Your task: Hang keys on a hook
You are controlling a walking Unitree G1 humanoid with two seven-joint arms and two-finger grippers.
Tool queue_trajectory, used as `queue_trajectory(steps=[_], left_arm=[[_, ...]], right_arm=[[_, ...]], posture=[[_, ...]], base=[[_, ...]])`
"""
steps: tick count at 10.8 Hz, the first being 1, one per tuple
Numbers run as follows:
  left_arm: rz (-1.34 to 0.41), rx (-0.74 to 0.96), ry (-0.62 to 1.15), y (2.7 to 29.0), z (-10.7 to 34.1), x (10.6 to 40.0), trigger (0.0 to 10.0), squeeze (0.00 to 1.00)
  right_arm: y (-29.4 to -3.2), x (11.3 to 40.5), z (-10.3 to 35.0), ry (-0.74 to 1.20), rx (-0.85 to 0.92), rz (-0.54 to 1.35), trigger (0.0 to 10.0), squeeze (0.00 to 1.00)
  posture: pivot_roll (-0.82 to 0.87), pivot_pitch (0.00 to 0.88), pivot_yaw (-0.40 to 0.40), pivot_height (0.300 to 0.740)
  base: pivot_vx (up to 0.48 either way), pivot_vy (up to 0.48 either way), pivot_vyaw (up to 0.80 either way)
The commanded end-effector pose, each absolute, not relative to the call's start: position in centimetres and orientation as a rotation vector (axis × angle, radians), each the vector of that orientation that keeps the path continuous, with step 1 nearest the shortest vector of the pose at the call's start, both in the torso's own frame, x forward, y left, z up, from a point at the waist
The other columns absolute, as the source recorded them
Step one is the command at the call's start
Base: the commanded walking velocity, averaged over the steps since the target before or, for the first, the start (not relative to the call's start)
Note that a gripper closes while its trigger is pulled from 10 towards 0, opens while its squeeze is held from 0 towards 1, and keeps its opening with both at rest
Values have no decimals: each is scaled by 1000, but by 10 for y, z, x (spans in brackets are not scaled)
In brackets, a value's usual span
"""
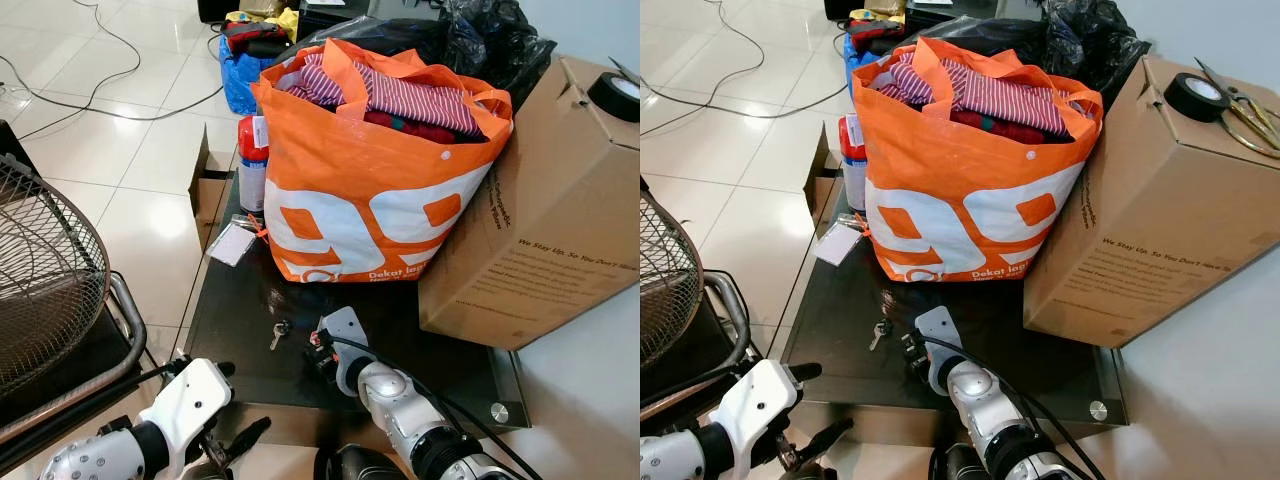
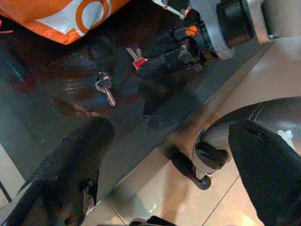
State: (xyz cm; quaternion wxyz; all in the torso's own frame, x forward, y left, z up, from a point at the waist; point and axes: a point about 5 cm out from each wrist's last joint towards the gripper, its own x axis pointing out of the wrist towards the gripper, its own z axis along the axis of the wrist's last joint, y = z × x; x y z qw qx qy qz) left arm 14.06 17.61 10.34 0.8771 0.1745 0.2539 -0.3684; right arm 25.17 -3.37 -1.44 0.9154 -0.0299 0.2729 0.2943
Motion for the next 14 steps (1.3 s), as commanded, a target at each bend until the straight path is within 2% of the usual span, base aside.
queue_trajectory(steps=[1,6,8,9,12,14], left_arm=[[-783,358,524,172,106,138,10000,0],[-789,355,527,172,103,140,10000,0],[-793,354,527,171,102,142,10000,0],[-793,352,516,169,100,145,10000,0],[-765,362,475,165,93,163,10000,0],[-696,313,405,163,96,187,10000,0]], right_arm=[[-24,243,-19,583,-32,614,0,0],[-25,245,-21,597,-65,624,0,0],[-28,246,-22,603,-93,633,314,0],[-31,248,-22,601,-111,639,39,0],[-40,272,-2,520,-166,692,0,0],[-56,301,31,413,-197,776,0,0]], posture=[[-8,159,-151,740],[-10,146,-149,740],[-13,132,-152,740],[-17,112,-154,740],[-23,0,-152,740],[-22,0,-125,740]], base=[[0,0,0],[0,0,0],[0,0,0],[0,0,0],[0,0,0],[0,0,0]])
